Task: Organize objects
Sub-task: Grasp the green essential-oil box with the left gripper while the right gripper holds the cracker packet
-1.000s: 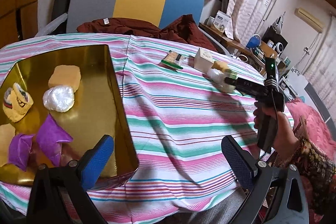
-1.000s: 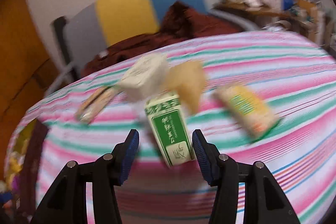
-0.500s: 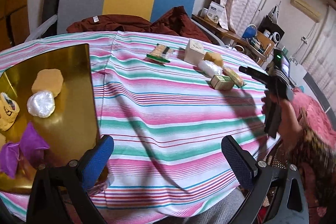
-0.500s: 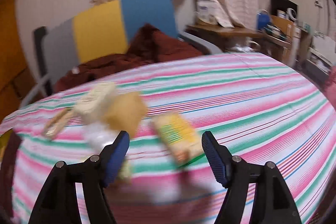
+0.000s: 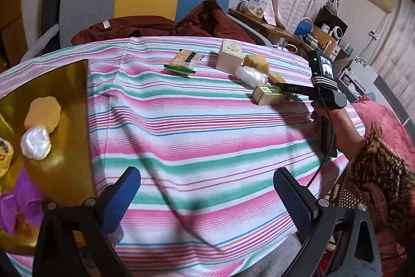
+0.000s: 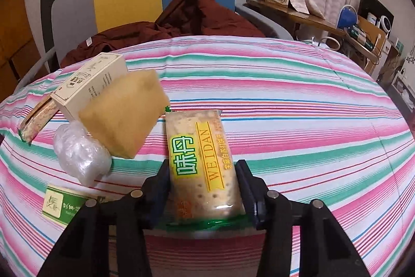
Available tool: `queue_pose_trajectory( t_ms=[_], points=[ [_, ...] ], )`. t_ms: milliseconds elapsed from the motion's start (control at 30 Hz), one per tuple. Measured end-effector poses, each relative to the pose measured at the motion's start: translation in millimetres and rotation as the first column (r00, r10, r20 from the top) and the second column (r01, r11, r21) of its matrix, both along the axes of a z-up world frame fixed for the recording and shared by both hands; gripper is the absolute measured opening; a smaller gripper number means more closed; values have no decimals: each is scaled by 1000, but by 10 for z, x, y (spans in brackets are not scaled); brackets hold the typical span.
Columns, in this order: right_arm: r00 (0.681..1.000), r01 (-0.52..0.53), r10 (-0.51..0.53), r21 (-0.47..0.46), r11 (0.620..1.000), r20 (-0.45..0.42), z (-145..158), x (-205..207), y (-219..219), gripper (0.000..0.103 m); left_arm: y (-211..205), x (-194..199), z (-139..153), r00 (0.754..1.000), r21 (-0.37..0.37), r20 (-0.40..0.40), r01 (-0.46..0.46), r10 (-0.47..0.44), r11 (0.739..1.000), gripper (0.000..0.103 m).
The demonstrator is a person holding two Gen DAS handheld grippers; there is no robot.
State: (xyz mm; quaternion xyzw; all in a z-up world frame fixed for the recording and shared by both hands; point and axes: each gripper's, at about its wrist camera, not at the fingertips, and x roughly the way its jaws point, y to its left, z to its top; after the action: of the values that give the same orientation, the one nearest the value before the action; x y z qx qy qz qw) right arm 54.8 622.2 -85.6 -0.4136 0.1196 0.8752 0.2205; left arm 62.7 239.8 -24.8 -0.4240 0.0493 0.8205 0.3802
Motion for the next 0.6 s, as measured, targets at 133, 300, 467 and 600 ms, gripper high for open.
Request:
queue_pose_trajectory(
  t_ms=[133,300,467,600],
  points=[
    [1000,-22,22,-24,999,-4,12,152,-219,49,37,-63,-14,1000,1,18,-11,11,1000,103],
    [985,-144,138,-61,988,-100,39,415,-670,49,134,-142,-15,1000,-8,21,-10,10,1000,103],
    [990,56,-55,6,998,-130,67,572,-524,48,362,-255,-8,1000,-20,28,-2,2,1000,103],
    [983,133,-137,-36,990,-120,-11,587,-338,48,633,-391,-38,995,1,94,-24,24,1000,103]
  ],
)
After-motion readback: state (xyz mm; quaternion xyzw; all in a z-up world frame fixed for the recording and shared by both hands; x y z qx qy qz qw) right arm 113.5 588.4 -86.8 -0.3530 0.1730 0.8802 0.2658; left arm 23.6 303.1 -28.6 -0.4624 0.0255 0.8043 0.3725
